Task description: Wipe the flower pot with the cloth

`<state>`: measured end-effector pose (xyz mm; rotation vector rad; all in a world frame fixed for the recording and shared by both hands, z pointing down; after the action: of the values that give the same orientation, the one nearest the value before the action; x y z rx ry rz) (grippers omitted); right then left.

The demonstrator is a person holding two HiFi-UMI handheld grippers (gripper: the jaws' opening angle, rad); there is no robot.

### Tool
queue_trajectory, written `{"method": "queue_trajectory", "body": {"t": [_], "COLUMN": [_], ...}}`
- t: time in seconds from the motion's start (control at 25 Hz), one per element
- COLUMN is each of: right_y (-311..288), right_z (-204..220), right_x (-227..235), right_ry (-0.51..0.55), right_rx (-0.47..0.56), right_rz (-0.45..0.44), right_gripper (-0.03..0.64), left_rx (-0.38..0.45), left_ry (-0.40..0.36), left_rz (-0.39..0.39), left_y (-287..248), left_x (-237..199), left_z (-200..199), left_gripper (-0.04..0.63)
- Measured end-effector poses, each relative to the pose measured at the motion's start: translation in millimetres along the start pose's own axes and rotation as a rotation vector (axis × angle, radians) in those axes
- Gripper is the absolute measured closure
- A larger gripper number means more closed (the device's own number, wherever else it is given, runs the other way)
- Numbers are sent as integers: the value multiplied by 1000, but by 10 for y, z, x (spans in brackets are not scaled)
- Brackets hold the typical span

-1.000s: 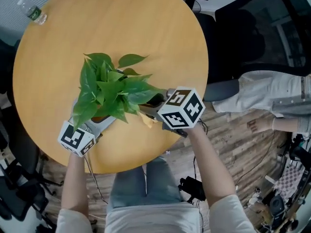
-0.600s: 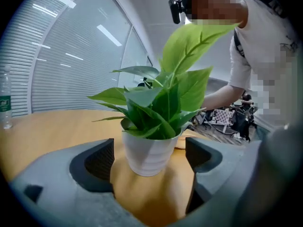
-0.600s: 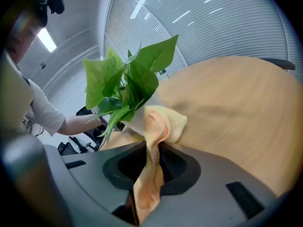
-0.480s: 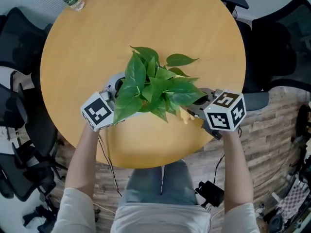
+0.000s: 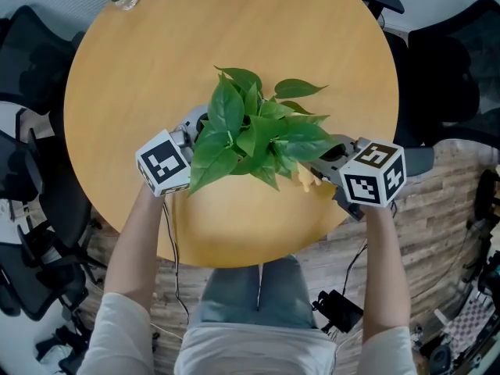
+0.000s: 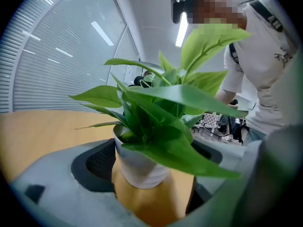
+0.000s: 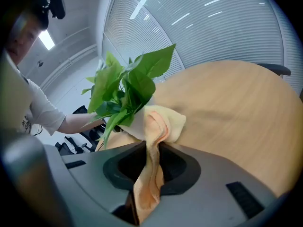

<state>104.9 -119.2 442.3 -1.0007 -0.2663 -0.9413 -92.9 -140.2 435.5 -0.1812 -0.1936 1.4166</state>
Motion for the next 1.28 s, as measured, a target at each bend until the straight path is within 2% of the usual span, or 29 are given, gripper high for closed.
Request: {"method": "queue_trajectory", "body": {"t": [0.2, 0.48, 1.12, 1.28], "right_y": [-114, -169, -258, -276], "right_z": [-131, -59, 135, 138], "right_x": [-5, -111, -308, -313], "right_ry": [17, 17, 52, 49], "right_rx": [-12, -1, -31, -32], "right_rz": [-4, -23, -43, -43], "right_gripper": [545, 545, 545, 545], "left_rx": [16, -7, -39, -41], "left_ry": [9, 12, 128, 138], "left_rz": [-9, -102, -470, -508], "left_y": [6, -23, -99, -115], "left_x": [1, 36, 174, 182], "left_z": [9, 5, -21, -33], "left_gripper": [129, 129, 129, 129]}}
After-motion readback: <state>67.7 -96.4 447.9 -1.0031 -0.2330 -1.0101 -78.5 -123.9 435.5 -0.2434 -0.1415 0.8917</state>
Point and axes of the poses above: the fingertips, and each gripper's own axes: y backward along the fingers, x to its right, z out of its underside, the point moved 7 cm from there along y, backward along the fingers, and after that the axes turned 9 degrees about -y, right-handed, at the moved point
